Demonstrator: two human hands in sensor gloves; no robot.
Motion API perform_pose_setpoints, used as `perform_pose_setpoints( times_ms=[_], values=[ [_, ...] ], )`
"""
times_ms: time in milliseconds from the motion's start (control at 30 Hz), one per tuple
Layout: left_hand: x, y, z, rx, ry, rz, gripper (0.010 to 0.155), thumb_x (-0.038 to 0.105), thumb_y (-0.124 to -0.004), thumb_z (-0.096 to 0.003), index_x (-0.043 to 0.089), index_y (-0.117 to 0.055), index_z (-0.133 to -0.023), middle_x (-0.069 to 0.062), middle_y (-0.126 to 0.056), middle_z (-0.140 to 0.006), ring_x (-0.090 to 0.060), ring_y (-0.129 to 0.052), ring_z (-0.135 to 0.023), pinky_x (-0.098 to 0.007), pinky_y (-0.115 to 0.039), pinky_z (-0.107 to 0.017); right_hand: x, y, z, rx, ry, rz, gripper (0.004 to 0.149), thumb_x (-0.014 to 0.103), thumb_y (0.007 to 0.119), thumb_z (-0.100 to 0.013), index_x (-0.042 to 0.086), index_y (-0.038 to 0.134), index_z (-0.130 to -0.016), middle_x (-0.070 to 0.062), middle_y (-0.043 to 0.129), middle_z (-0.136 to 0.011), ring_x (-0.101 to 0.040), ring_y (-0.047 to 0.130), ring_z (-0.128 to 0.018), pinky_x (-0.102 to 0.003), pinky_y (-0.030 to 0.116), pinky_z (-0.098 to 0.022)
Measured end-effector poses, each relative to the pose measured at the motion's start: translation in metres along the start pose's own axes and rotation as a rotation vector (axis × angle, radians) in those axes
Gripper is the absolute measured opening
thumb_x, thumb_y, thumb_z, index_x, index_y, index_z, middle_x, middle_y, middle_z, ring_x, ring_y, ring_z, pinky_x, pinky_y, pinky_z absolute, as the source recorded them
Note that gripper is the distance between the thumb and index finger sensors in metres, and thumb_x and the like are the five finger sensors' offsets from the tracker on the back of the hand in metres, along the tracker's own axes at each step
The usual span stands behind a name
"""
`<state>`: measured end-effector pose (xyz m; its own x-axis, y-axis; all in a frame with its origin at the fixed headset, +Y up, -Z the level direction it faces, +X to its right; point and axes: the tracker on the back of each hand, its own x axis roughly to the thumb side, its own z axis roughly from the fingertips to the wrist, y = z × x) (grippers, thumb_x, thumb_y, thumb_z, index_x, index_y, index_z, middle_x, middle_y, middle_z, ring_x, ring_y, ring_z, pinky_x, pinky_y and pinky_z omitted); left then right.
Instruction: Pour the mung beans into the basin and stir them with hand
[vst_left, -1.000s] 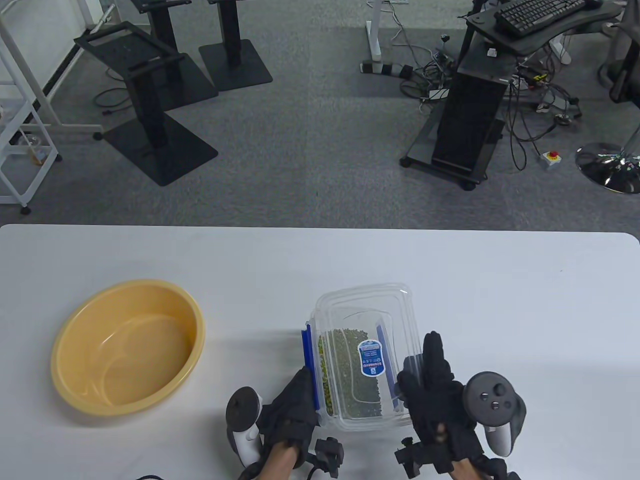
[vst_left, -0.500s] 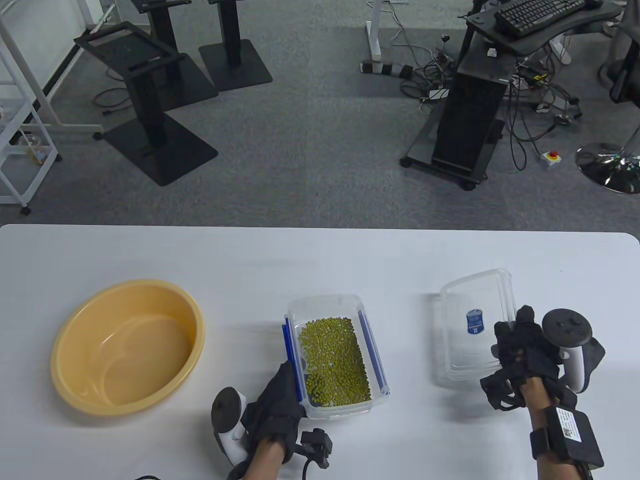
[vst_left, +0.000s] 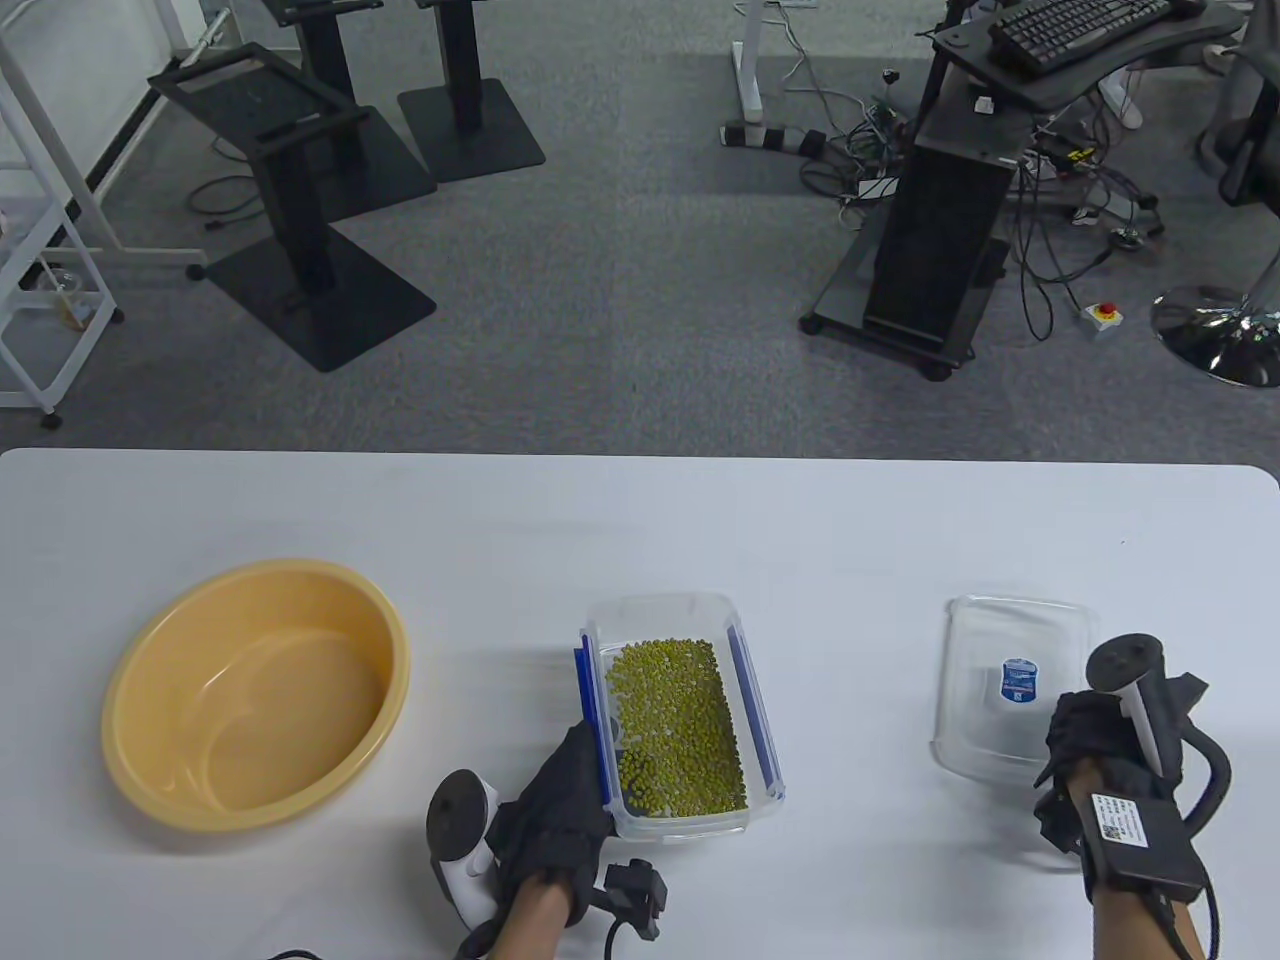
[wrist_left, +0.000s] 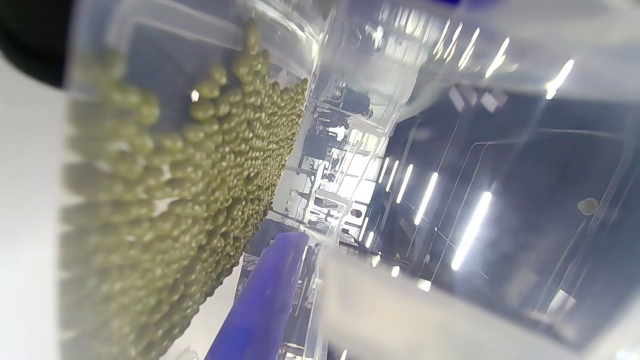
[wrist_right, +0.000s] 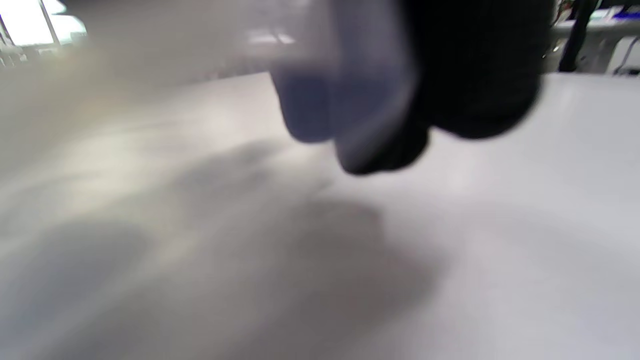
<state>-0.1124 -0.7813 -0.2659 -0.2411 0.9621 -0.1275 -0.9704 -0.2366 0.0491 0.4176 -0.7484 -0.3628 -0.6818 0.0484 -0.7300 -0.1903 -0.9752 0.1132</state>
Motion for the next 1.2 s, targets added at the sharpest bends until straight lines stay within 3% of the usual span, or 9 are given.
perform_pose_setpoints(
  times_ms=[100,233,433,600,667,733,833,933,1200],
  values=[
    [0.0,0.0,0.0,0.002,-0.001,-0.006,0.068,0.036,-0.056,-0.0595,-0.015,-0.059,-0.103,-0.042,-0.091,-0.072,-0.048,-0.097,-0.043,-0.049,-0.083,-0.024,0.009,-0.008,0.011,0.022,-0.012,-0.007,0.074,0.043,0.062,-0.034,0.012,0.044,-0.099,-0.017,0.059,-0.092,-0.038,0.07,-0.08,-0.05,0.071,-0.053],
    [0.0,0.0,0.0,0.003,-0.002,0.005,0.068,0.037,-0.056,-0.0595,-0.015,-0.059,-0.103,-0.042,-0.091,-0.072,-0.048,-0.097,-0.043,-0.049,-0.083,-0.024,0.03,-0.016,0.037,0.051,-0.176,-0.226,0.077,0.046,0.064,-0.032,0.013,0.044,-0.099,-0.017,0.051,-0.097,-0.042,0.05,-0.092,-0.063,0.048,-0.065],
    [0.0,-0.001,0.0,-0.002,-0.01,-0.006,0.067,0.036,-0.056,-0.0596,-0.015,-0.059,-0.103,-0.042,-0.091,-0.072,-0.048,-0.097,-0.043,-0.049,-0.083,-0.024,0.075,-0.003,0.105,0.529,-0.527,-0.516,0.076,0.049,0.064,-0.034,0.013,0.051,-0.1,-0.02,0.052,-0.097,-0.044,0.047,-0.092,-0.065,0.044,-0.065],
    [0.0,-0.001,0.001,0.0,-0.014,-0.011,0.067,0.036,-0.056,-0.0596,-0.016,-0.059,-0.103,-0.042,-0.091,-0.072,-0.048,-0.096,-0.043,-0.05,-0.083,-0.024,0.101,0.033,0.161,1.019,-0.732,-0.742,0.079,0.057,0.058,-0.036,0.009,0.064,-0.097,-0.024,0.064,-0.094,-0.047,0.058,-0.089,-0.065,0.051,-0.064],
    [0.002,-0.002,0.001,-0.001,-0.021,-0.039,0.067,0.036,-0.056,-0.0595,-0.016,-0.059,-0.103,-0.042,-0.09,-0.072,-0.048,-0.096,-0.043,-0.05,-0.083,-0.024,0.107,0.05,0.178,1.22,-0.785,-0.851,0.086,0.061,0.053,-0.035,0.004,0.056,-0.1,-0.027,0.059,-0.097,-0.049,0.056,-0.09,-0.066,0.051,-0.064],
    [0.002,-0.005,0.002,-0.004,-0.033,-0.077,0.067,0.036,-0.057,-0.0595,-0.015,-0.058,-0.103,-0.043,-0.089,-0.073,-0.049,-0.095,-0.044,-0.051,-0.082,-0.025,0.111,0.066,0.2,1.379,-0.752,-0.959,0.096,0.064,0.052,-0.033,-0.002,0.032,-0.1,-0.034,0.045,-0.098,-0.055,0.045,-0.09,-0.067,0.05,-0.063],
    [0.002,-0.007,0.003,-0.017,-0.054,-0.147,0.068,0.036,-0.057,-0.0593,-0.016,-0.057,-0.103,-0.043,-0.089,-0.072,-0.049,-0.096,-0.044,-0.05,-0.082,-0.024,0.113,0.075,0.212,1.319,-0.8,-0.862,0.103,0.068,0.051,-0.031,-0.002,0.011,-0.096,-0.034,0.026,-0.098,-0.056,0.03,-0.091,-0.067,0.046,-0.065],
    [0.003,-0.011,0.003,-0.026,-0.069,-0.187,0.068,0.036,-0.058,-0.0591,-0.017,-0.057,-0.102,-0.043,-0.089,-0.071,-0.049,-0.096,-0.043,-0.051,-0.082,-0.024,0.11,0.085,0.215,1.24,-0.788,-0.873,0.101,0.068,0.051,-0.033,-0.001,0.008,-0.094,-0.033,0.023,-0.096,-0.055,0.032,-0.091,-0.065,0.049,-0.066],
    [0.0,-0.019,0.002,-0.121,-0.075,-0.195,0.068,0.035,-0.057,-0.0592,-0.018,-0.054,-0.102,-0.044,-0.088,-0.072,-0.049,-0.096,-0.045,-0.051,-0.083,-0.025,0.104,0.092,0.208,1.356,-0.651,-1.039,0.094,0.06,0.056,-0.039,-0.001,0.01,-0.093,-0.03,0.027,-0.095,-0.051,0.042,-0.091,-0.061,0.054,-0.065]
  ],
)
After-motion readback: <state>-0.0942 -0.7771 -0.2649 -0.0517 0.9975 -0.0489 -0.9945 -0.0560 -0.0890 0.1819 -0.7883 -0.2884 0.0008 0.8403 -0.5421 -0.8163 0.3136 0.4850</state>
